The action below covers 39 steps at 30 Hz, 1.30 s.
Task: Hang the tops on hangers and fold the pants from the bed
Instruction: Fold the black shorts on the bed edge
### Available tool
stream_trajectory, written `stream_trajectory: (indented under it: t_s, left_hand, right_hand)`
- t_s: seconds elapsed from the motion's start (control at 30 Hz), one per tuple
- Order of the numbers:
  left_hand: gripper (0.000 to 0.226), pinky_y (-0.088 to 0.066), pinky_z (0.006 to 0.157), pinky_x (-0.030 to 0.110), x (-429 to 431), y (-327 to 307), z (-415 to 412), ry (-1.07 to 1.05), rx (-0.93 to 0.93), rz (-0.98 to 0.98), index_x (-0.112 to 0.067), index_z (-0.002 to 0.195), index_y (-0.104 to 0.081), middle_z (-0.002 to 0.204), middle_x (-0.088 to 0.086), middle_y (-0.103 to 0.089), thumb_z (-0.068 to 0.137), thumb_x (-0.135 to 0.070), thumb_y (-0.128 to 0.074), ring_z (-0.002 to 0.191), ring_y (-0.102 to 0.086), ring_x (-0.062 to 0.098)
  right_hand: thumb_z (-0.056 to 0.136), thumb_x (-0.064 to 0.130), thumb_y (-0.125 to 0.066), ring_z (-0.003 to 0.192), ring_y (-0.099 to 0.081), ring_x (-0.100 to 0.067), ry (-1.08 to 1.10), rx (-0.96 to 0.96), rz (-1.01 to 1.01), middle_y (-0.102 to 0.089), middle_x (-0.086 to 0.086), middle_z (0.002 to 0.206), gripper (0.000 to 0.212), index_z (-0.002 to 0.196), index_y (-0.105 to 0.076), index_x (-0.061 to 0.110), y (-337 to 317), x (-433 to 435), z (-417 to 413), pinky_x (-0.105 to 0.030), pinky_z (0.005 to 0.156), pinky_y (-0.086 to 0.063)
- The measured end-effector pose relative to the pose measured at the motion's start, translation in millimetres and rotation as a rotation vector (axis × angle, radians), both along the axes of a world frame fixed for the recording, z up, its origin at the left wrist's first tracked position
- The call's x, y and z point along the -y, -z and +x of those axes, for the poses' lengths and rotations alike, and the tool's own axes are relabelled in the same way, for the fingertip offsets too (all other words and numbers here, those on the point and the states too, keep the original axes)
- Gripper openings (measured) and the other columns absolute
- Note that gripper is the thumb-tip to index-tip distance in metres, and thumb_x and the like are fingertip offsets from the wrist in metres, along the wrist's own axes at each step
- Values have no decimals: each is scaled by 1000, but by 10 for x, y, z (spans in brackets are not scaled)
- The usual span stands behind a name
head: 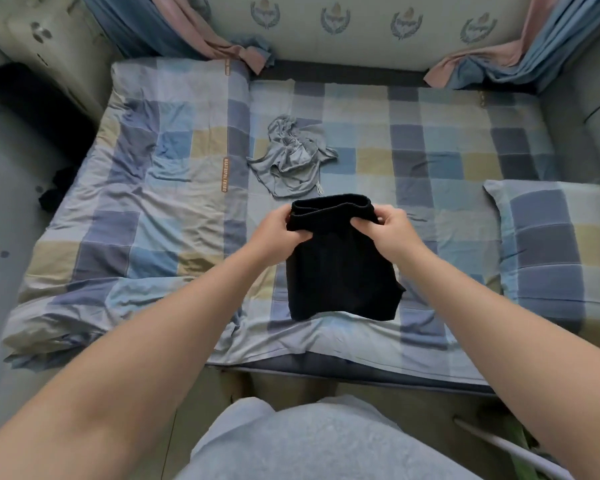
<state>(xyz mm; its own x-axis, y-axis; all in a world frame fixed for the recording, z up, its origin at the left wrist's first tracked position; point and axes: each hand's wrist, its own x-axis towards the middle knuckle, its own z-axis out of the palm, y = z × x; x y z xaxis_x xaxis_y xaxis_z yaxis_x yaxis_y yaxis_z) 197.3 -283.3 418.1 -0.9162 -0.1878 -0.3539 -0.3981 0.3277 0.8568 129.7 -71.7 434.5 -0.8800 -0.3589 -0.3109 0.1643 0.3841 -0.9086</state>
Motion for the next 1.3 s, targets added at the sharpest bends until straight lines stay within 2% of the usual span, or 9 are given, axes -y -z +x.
stream_trajectory:
  t_s: [0.17,0.37,0.47,0.6,0.77,1.0,1.13,1.23,1.3]
  left_hand:
    - [30,-53,94,51,-30,-228,-504,9,-82,-119,-13,114,-62,107,2,-70,87,-4,-71,101,-66,24]
    - [28,-51,79,32,86,-709,-742,66,-251,-231,-27,103,-55,93,-15,-63,88,-9,-70,92,-63,15]
    - [26,-44,71,27,136,-804,-671,82,-317,-289,-23,101,-53,90,-12,-61,87,-8,-69,91,-59,18]
    - [27,-49,80,39,186,-627,-461,119,-281,-384,-10,108,-57,103,5,-66,84,-5,-68,97,-59,27]
    - [25,-42,80,38,185,144,-93,225,-152,-453,-15,106,-58,101,-1,-61,85,-5,-66,100,-57,28]
    - [30,-36,79,39,11,1864,761,381,231,-481,-30,97,-44,104,-6,-58,85,-7,-59,101,-55,25]
    - [32,-39,79,39,-96,2678,1446,443,427,-409,-28,96,-44,99,-7,-58,82,-2,-54,99,-57,27]
    - [30,-37,76,37,-168,3112,1995,469,558,-363,-28,95,-45,96,-6,-62,81,-3,-52,98,-58,28]
    - [29,-36,76,37,-224,3317,2299,484,628,-328,-29,95,-44,93,-9,-60,80,-5,-50,98,-58,27]
  right_hand:
    - [95,18,-67,89,-70,-14,-19,-137,39,-73,18,83,19,86,-71,35,-138,-25,-440,-40,88,-55]
    - [94,20,-65,103,-69,-27,16,-293,7,-74,0,101,10,101,-71,25,-506,45,-674,-51,95,-54]
    - [95,16,-64,104,-66,-25,3,-350,33,-72,-1,105,16,110,-67,17,-596,108,-637,-47,97,-53]
    - [91,5,-66,104,-61,-24,-14,-392,124,-65,-1,105,20,108,-64,15,-425,152,-395,-29,90,-46]
    - [85,3,-71,107,-55,-30,-43,-322,305,-64,-3,107,24,104,-65,16,414,132,164,-51,98,-43]
    - [81,-4,-64,123,-46,-20,-178,-119,604,-56,10,118,40,105,-58,28,2138,32,1222,-34,88,-25]
    - [79,-8,-59,146,-28,-12,-284,61,695,-49,12,144,53,117,-58,27,2885,-57,1951,-32,102,-22]
    - [76,-11,-52,144,-30,-6,-351,184,713,-53,17,137,58,114,-57,32,3236,-136,2465,-26,99,-19]
    - [75,-11,-45,129,-44,-4,-367,266,706,-58,19,119,57,105,-55,36,3387,-178,2723,-26,91,-20]
